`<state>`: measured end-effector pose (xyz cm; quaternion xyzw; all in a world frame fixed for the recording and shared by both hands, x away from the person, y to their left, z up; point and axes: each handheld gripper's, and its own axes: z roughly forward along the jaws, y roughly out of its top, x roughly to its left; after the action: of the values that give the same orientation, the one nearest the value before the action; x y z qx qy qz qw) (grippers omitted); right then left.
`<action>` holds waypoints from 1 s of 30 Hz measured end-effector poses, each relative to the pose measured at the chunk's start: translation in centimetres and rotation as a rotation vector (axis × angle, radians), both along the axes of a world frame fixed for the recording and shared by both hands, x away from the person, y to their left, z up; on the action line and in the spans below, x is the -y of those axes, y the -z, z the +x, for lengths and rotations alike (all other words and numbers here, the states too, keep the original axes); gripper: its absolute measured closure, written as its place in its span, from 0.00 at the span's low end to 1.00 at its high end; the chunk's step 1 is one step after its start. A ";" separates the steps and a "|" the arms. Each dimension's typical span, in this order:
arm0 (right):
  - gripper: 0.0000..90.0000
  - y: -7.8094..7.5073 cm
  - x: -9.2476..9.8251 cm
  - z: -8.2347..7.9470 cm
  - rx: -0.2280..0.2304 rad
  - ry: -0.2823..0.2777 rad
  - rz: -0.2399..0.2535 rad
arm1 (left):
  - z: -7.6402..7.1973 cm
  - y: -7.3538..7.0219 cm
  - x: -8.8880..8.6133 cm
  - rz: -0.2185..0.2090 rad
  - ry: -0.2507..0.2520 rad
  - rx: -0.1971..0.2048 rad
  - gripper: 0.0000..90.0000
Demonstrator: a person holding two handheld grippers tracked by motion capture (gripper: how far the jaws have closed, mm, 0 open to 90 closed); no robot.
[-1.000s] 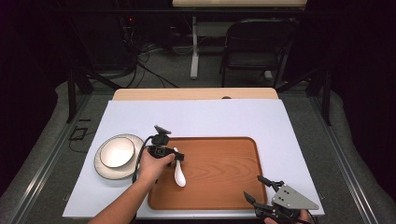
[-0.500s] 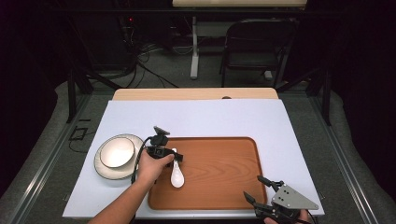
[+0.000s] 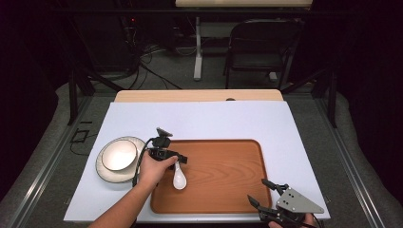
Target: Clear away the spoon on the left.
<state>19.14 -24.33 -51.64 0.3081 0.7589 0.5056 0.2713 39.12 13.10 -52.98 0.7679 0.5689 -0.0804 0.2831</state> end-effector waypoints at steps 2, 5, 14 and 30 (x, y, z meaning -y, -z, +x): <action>0.35 0.0 0.0 0.0 -0.001 0.001 0.000 | 0.0 -0.1 0.0 0.014 0.000 0.004 0.43; 0.35 0.0 0.0 0.0 -0.001 0.001 0.000 | 0.0 -0.2 0.0 0.028 0.002 0.018 0.40; 0.35 0.0 0.0 0.0 -0.001 0.001 -0.001 | 0.0 -0.4 0.0 0.042 -0.001 0.022 0.40; 0.35 0.0 0.0 0.0 0.001 0.001 -0.002 | -0.2 -4.1 -1.4 0.065 0.009 0.113 0.42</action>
<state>19.11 -24.36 -51.63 0.3078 0.7592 0.5047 0.2722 38.88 14.47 -48.89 0.7826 0.5508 -0.0197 0.2894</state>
